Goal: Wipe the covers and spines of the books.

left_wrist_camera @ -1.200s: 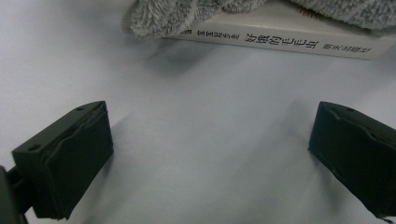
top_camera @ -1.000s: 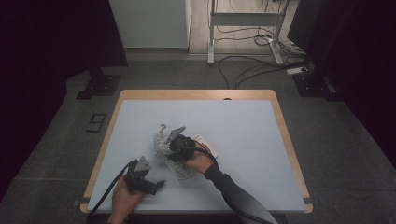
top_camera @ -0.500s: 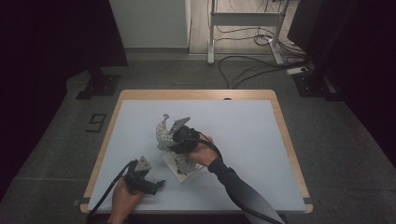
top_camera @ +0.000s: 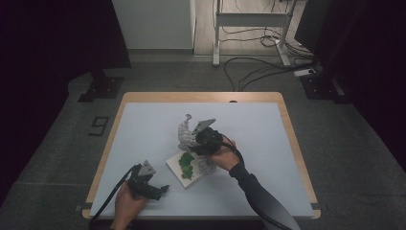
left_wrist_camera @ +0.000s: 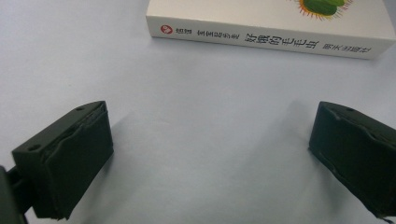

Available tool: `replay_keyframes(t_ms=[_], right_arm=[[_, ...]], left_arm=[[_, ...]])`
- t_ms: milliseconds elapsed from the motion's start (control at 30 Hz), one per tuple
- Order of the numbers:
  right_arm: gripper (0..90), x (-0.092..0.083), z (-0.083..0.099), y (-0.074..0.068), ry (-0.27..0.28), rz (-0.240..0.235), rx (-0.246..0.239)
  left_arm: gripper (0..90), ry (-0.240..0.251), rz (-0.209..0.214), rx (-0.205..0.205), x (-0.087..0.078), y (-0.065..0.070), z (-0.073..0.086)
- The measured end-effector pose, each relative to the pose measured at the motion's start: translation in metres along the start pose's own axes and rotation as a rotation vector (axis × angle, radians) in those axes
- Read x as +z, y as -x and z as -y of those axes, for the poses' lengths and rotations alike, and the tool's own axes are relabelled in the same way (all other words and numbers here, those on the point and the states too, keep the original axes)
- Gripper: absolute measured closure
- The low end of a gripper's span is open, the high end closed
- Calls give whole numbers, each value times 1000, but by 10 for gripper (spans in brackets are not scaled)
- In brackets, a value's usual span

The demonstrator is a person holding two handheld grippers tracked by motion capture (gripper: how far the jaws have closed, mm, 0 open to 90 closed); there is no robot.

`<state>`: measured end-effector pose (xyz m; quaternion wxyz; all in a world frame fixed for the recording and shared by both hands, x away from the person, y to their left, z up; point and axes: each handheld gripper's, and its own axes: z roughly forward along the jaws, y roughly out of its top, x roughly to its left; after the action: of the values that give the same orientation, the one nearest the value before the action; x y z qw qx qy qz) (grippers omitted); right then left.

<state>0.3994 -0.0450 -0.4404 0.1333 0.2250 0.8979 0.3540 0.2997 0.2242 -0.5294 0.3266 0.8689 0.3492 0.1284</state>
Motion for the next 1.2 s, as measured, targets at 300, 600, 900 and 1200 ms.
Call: replay_keyframes(t_ms=[300,600,900,1200], right_arm=[[587,-22,25,17,1,49,50],[587,-45,49,31,-1,95,88],[586,-70,76,43,4,145,130],[586,-94,103,54,5,200,181]], left_arm=[[0,1,0,0,0,0,0],[0,0,0,0,0,0,0],[0,0,0,0,0,0,0],[0,0,1,0,0,0,0]])
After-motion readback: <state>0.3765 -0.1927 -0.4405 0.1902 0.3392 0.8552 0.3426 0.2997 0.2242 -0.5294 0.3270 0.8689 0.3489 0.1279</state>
